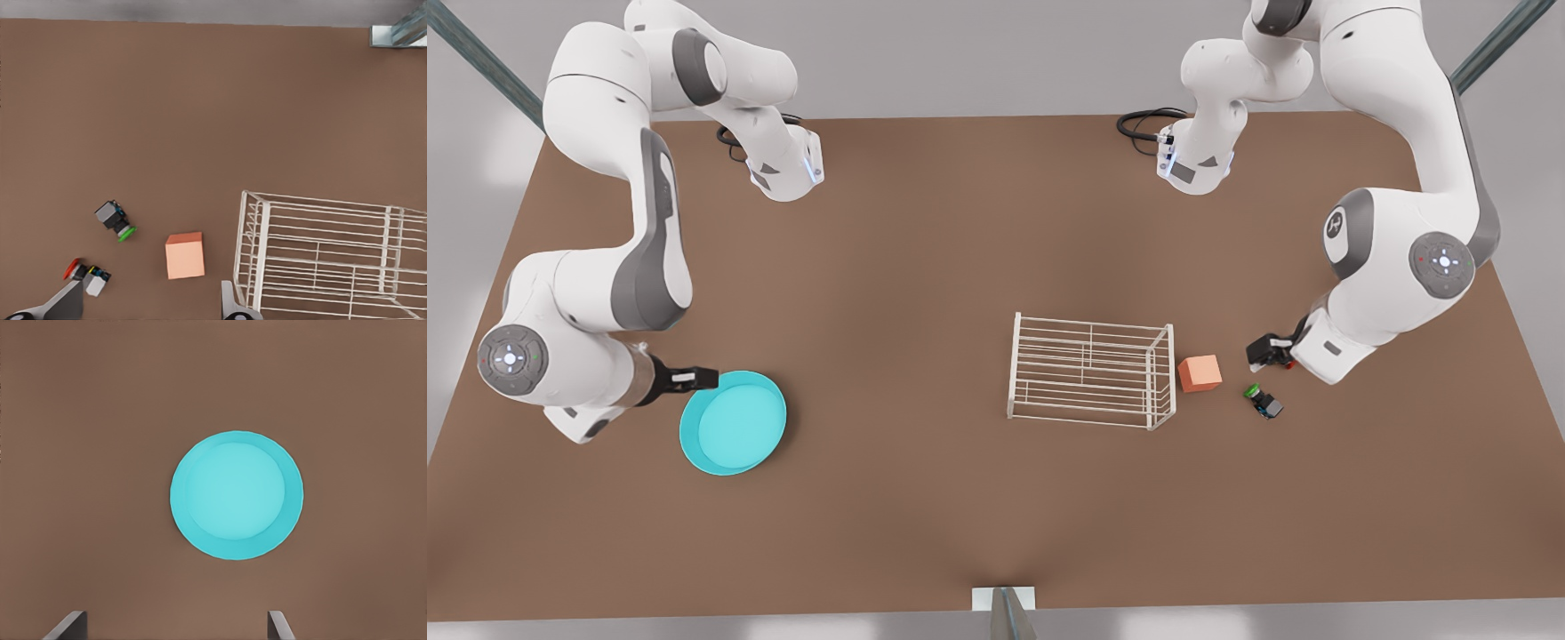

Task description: Place the plate on the shelf with right arm and place the red button switch in the plate with left arm

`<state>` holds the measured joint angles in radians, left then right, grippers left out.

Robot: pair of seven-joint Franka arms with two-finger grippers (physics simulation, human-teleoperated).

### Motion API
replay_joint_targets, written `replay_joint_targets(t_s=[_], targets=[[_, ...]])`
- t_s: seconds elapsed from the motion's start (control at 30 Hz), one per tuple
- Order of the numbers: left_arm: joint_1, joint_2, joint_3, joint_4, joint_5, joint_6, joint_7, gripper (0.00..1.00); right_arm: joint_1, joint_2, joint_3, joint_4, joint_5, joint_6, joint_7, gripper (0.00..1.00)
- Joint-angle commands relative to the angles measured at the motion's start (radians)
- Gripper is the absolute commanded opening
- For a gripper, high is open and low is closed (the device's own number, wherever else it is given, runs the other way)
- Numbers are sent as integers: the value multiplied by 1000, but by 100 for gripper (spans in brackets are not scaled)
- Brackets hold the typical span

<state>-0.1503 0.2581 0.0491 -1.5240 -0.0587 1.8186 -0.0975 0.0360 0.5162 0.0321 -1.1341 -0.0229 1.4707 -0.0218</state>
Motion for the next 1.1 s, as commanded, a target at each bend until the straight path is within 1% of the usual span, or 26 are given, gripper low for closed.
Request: replay_joint_targets(t_s=[0.0,0.1,0.13,0.17,0.2,0.23,0.27,0.33,0.37,0.4,0.43,0.47,0.5,0.53,0.6,0.63,0.8,0.87,0.9,1.0,1.07], targets=[[-2,0,0,1,2,96,-91,100,-1,-1,0,0,3,54,-35,100],[-5,10,0,4,7,77,-102,100,-1,4,2,-3,12,54,-37,100],[-6,24,0,7,5,77,-107,100,-42,48,3,-6,92,57,-37,100],[0,24,2,-2,-3,76,-104,100,-54,94,2,-10,100,88,-35,100],[2,42,2,-16,-46,76,-103,100,-93,108,2,-48,101,137,-40,100],[-5,55,0,-15,-44,77,-108,100,-104,104,3,-124,109,223,-138,100],[0,53,2,-15,-53,74,-110,100,-107,104,0,-148,136,235,-158,100],[-26,67,-2,-13,-39,74,-134,100,-137,105,3,-239,176,315,-216,100],[-28,66,-2,-18,0,74,-136,100,-174,107,2,-294,204,379,-225,100],[-28,66,0,-33,28,74,-149,100,-212,131,2,-297,209,387,-320,100],[-26,43,0,-96,88,80,-191,100,-234,142,2,-297,242,385,-336,100],[1,-2,8,-176,88,133,-183,100,-260,145,2,-299,258,384,-388,100],[35,-60,9,-304,88,237,-154,100,-286,143,2,-299,297,372,-438,100],[57,-92,17,-360,88,274,-120,100,-308,143,2,-299,304,370,-481,100],[78,-103,35,-374,88,275,-82,100,-329,159,2,-306,304,373,-526,100],[78,-103,34,-400,88,307,-82,100,-341,166,2,-306,298,381,-534,100],[109,-99,41,-449,74,297,-100,100,-338,222,0,-305,262,410,-529,100],[110,-99,41,-481,76,304,-153,100,-340,237,0,-305,258,444,-530,100],[116,-96,43,-495,74,306,-157,100,-338,254,0,-305,209,477,-521,100],[170,-102,43,-559,17,358,-157,100,-326,306,0,-303,181,533,-515,100],[187,-106,43,-565,11,361,-202,100,-303,318,0,-303,164,550,-457,100]])
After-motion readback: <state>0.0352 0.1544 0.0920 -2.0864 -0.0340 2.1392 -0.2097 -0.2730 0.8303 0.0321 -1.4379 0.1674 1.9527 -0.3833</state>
